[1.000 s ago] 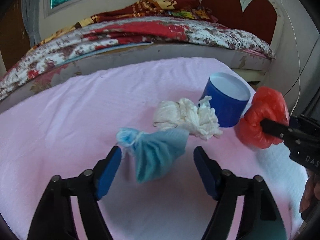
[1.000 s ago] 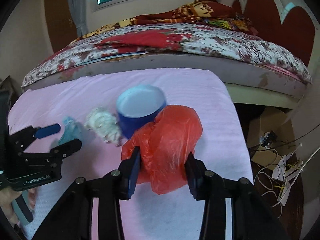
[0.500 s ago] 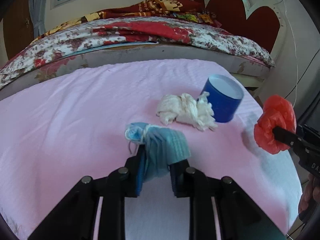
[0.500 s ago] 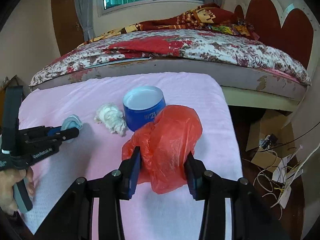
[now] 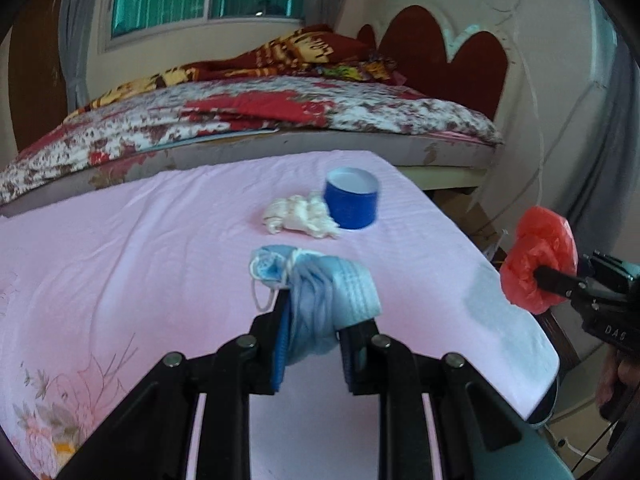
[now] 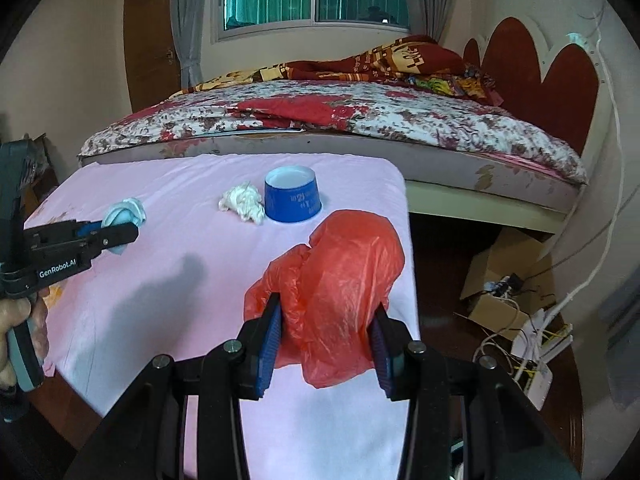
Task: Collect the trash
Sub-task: 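Grasp the red plastic bag with the right gripper while the left gripper grasps the blue mask, then carry the red bag and blue mask over the black bin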
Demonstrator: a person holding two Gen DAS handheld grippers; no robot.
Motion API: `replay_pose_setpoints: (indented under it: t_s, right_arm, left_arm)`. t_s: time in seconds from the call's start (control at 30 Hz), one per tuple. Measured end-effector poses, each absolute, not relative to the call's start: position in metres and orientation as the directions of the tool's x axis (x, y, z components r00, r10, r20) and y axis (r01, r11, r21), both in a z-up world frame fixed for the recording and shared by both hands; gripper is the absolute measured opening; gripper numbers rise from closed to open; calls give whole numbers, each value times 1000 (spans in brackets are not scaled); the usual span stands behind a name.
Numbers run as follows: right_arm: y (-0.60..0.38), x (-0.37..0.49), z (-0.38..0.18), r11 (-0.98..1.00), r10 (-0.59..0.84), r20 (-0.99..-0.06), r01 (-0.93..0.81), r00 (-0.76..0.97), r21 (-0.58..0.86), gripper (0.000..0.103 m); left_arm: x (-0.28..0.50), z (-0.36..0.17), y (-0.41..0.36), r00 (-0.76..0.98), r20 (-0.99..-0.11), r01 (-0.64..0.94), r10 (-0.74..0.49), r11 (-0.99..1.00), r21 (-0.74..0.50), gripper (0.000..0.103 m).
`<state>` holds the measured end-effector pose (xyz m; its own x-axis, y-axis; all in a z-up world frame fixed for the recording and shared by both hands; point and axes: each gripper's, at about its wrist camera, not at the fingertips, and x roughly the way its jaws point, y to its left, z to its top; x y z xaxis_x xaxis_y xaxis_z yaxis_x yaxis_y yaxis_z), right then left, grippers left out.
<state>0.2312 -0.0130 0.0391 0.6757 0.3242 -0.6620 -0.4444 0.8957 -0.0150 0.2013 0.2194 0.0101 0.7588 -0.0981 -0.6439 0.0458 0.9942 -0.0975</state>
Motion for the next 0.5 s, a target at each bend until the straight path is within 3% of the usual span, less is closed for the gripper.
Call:
replay_pose_setpoints:
  t_s: [0.37,0.5]
  right_arm:
    - [-94,158,57,917,292,-631,-397,719,-28,43]
    - [-122,147,54,929,311,-626,-369,715,40,43]
  left_arm:
    - [155,15,165,763,-626,103,-159,987,-125,23]
    - [143,16,129,764,-618,146,-188,982,-118,23]
